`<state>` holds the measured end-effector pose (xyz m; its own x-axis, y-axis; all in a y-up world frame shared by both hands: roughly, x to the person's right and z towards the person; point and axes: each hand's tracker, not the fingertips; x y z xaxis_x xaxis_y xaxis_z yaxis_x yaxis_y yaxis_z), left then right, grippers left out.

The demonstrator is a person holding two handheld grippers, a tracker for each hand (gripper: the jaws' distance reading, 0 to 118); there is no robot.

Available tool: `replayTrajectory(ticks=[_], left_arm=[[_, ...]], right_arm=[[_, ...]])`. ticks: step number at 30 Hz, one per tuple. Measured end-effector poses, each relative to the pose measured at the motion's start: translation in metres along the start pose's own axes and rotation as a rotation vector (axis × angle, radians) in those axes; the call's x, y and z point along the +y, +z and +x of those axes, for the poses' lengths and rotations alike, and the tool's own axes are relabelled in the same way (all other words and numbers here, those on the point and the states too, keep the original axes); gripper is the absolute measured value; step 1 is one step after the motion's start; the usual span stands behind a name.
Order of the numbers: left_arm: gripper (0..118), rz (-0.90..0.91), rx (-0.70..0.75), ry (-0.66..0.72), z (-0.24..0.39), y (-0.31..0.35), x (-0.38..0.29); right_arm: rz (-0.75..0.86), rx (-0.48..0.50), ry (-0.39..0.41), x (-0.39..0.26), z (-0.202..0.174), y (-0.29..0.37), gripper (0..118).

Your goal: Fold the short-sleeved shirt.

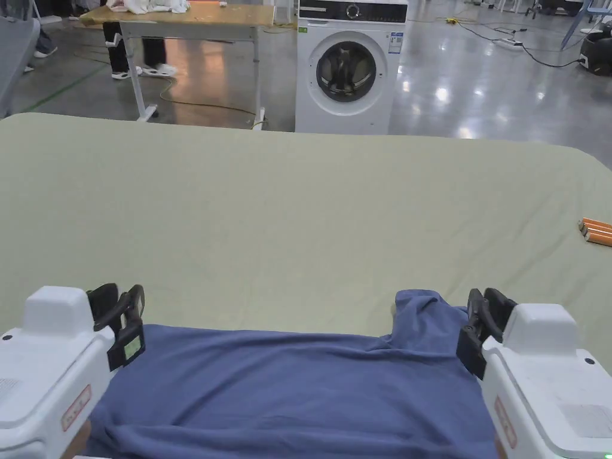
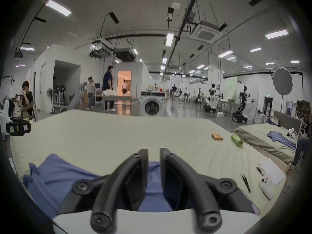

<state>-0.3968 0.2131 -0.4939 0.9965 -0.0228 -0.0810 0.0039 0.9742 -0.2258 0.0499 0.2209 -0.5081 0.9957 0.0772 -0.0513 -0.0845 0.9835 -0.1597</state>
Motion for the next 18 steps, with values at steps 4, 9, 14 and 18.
replayTrajectory(ticks=[4, 9, 14, 18], left_arm=[[0, 0.051, 0.054, -0.012, 0.011, -0.009, 0.005], [0, 0.016, 0.066, -0.021, 0.01, -0.029, 0.004], [0, -0.163, 0.02, 0.008, -0.018, -0.079, -0.003], [0, -0.422, 0.01, -0.023, -0.043, -0.133, -0.011]], right_arm=[[0.059, -0.005, -0.027, 0.002, -0.016, -0.01, 5], [0.066, -0.014, -0.017, 0.005, -0.025, -0.022, 1], [0.048, -0.012, -0.026, 0.003, -0.022, -0.032, 0], [0.026, -0.008, -0.033, 0.0, -0.018, -0.036, 0]])
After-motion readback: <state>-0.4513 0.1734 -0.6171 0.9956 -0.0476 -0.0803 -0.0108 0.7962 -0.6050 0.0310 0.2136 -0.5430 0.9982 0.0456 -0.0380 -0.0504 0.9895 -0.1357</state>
